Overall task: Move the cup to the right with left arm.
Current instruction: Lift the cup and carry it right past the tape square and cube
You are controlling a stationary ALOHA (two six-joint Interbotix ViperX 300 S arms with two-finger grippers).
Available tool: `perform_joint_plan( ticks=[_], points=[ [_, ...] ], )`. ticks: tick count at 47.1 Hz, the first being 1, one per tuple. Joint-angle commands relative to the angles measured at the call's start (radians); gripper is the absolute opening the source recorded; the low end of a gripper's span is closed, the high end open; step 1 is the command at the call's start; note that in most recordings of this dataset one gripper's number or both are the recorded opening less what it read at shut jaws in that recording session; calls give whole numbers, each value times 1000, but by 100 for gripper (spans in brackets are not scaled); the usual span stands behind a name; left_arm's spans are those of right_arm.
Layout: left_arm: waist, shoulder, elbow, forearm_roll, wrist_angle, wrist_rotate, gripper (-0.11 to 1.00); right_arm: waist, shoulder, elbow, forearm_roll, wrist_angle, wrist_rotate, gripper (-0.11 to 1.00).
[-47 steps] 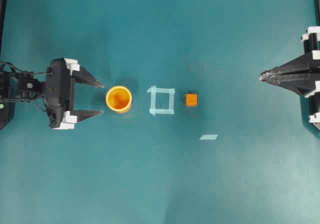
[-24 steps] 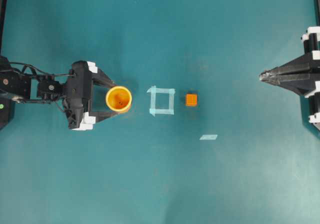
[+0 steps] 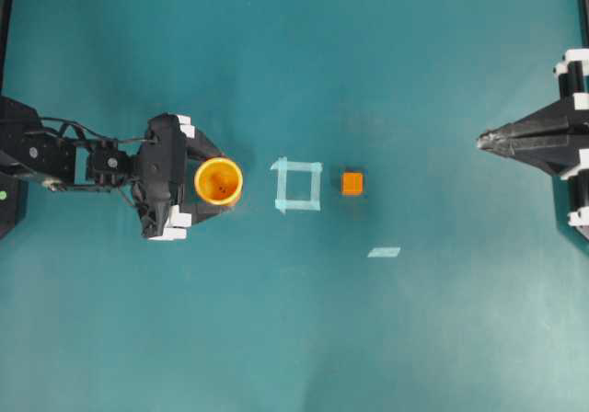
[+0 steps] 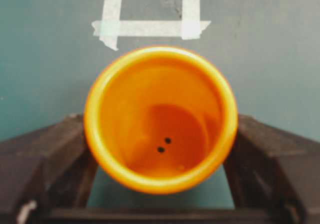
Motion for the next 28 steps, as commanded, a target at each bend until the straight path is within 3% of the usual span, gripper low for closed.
perform_joint_plan(
  ticks=[1, 7, 28],
  points=[
    [2, -14, -11, 2, -11, 5, 71, 0, 3, -34, 2, -3, 2, 0],
    [2, -17, -15, 2, -11, 5, 64, -2, 5, -34, 2, -3, 2, 0],
    [2, -104, -41, 2, 26, 0, 64, 0, 2, -40, 2, 20, 2, 0]
  ],
)
